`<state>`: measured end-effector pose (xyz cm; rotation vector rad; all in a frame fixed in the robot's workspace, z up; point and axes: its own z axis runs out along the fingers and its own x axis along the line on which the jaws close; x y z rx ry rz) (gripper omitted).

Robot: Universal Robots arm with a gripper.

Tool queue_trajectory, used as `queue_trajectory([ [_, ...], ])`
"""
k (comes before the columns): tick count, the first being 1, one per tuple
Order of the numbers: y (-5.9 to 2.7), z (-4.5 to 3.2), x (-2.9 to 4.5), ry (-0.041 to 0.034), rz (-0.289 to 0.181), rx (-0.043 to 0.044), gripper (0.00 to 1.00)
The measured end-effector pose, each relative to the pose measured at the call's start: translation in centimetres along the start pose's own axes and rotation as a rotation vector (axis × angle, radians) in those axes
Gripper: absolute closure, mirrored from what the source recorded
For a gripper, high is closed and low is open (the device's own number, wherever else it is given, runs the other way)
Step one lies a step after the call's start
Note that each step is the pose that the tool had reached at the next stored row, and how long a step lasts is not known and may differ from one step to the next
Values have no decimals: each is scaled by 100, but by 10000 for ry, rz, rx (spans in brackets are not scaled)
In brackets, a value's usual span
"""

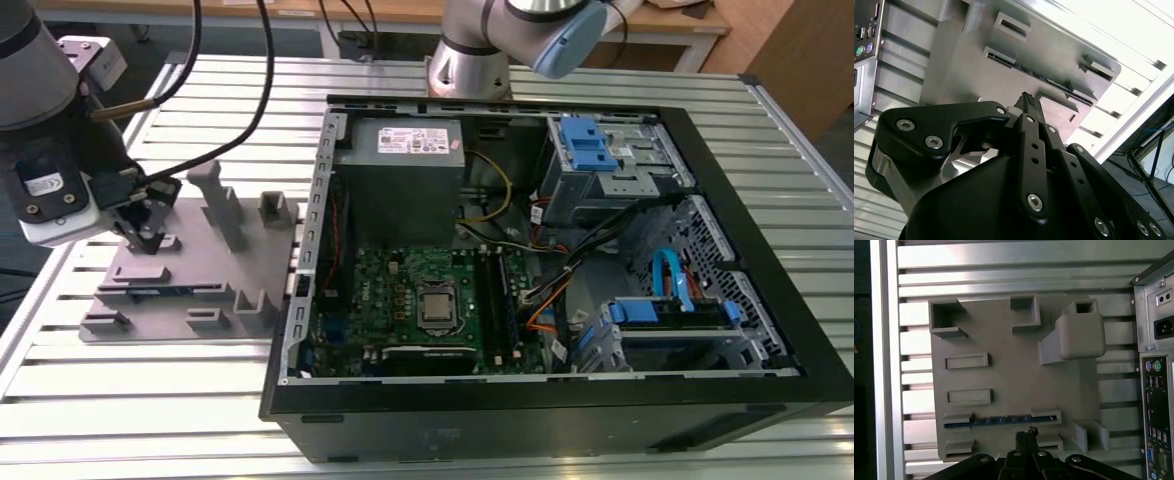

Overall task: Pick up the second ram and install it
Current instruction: 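Reach for the second ram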

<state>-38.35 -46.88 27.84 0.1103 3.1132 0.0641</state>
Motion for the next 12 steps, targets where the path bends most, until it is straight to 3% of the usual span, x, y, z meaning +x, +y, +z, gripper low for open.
queue_trajectory([
  [12, -5, 118, 4, -1, 0, 7, 89],
])
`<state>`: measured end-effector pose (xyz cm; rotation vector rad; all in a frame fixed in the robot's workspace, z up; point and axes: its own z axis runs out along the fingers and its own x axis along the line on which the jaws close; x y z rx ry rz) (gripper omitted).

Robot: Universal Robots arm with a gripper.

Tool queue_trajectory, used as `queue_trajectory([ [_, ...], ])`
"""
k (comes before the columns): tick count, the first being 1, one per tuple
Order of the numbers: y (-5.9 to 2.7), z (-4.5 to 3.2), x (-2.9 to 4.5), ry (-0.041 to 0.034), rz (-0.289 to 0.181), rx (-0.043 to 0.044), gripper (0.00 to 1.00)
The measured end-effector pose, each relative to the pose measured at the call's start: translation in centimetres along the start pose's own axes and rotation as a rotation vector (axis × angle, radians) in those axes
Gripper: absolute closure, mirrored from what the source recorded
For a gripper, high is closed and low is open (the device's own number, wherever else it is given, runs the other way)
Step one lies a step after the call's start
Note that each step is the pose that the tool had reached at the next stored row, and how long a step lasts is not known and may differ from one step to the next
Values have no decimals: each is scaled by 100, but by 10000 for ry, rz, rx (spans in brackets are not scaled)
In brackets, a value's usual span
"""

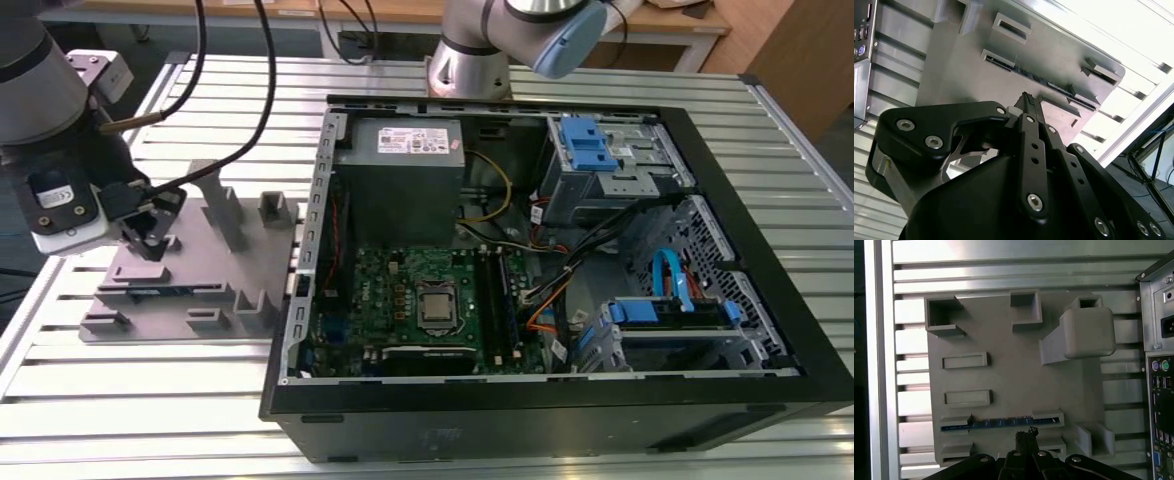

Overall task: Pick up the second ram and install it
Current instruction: 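Reach for the second ram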

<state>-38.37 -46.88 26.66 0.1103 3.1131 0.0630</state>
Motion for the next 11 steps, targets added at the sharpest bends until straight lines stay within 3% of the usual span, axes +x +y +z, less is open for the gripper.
queue_trajectory([
  [11, -5, 113, 3, -1, 0, 8, 89],
])
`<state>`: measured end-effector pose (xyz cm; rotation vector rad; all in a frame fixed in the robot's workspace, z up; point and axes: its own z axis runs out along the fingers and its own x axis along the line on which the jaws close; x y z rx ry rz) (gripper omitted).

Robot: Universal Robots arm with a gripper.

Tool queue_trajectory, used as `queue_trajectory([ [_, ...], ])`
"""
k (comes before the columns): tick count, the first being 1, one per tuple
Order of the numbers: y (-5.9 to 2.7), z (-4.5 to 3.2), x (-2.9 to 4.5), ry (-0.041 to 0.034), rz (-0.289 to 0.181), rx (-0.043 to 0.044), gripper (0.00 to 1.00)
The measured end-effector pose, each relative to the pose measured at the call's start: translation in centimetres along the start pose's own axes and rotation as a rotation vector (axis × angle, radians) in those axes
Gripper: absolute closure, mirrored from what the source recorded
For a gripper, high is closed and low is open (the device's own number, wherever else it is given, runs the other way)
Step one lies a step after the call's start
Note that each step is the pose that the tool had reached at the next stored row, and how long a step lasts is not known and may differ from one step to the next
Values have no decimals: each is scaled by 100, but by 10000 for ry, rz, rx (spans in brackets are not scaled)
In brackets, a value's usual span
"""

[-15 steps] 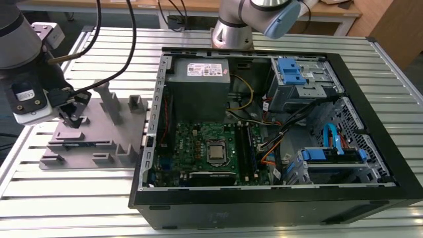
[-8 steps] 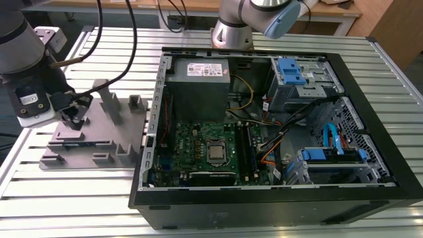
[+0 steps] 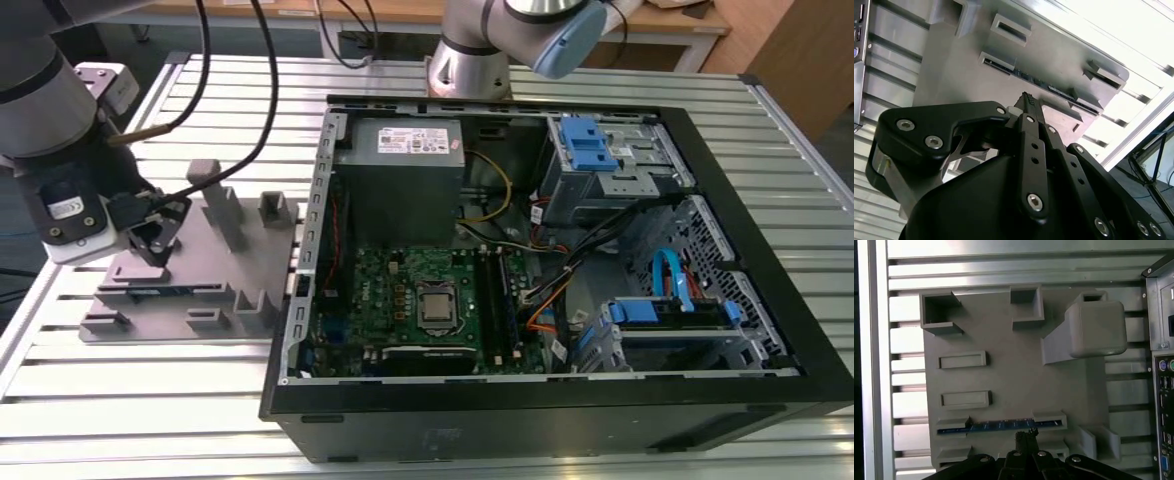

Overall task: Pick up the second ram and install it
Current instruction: 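Reach for the second ram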

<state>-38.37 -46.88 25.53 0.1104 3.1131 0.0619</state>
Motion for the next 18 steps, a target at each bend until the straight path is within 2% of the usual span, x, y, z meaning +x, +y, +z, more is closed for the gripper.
queue_trajectory([
  [8, -3, 82, 2, 0, -1, 6, 89],
  [18, -9, 226, 6, 0, -1, 13, 89],
])
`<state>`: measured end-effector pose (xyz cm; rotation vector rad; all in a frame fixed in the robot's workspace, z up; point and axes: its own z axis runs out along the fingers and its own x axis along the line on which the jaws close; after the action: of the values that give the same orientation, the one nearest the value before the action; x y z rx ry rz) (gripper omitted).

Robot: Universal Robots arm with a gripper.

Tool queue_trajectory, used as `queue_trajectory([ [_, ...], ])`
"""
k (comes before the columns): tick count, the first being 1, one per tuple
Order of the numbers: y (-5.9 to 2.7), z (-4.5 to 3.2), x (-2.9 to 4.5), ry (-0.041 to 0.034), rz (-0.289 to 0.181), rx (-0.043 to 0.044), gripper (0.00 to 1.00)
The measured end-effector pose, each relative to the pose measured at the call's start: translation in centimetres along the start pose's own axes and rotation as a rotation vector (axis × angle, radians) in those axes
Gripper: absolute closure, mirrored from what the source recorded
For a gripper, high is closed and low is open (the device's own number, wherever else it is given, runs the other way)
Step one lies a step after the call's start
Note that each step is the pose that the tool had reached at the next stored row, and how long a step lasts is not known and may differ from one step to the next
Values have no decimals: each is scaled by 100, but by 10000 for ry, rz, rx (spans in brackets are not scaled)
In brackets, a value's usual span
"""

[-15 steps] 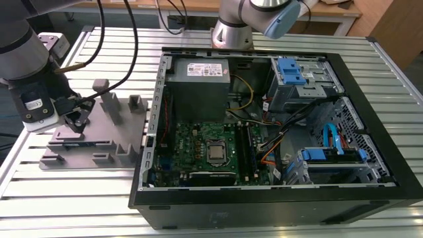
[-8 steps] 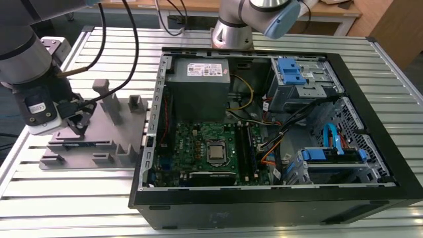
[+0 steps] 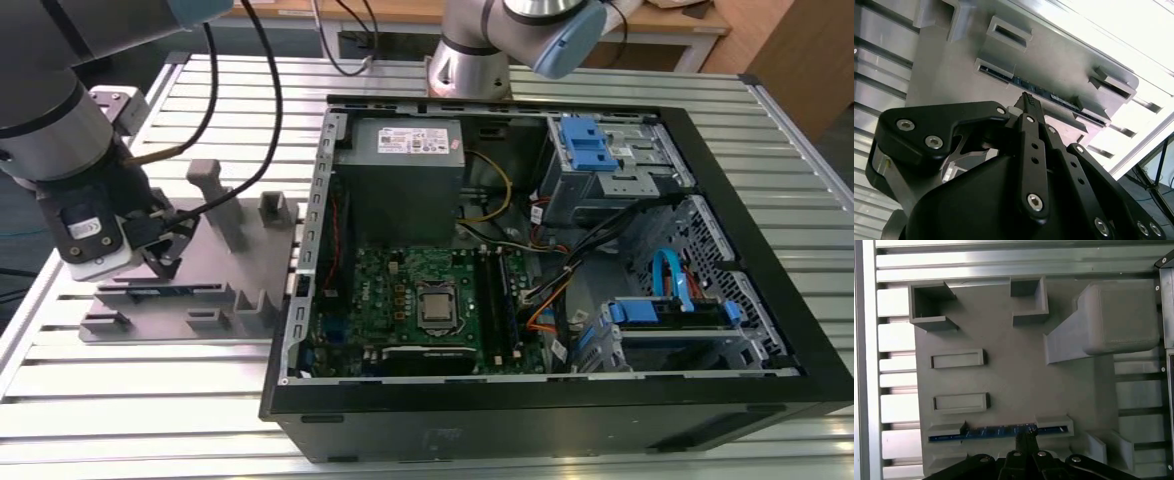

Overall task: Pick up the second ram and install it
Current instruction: 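Reach for the second ram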

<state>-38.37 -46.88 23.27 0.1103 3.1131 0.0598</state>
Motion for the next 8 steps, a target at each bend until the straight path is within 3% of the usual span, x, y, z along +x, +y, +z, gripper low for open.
queue_trajectory([
  [8, 34, 92, 12, -1, -1, 37, 89],
])
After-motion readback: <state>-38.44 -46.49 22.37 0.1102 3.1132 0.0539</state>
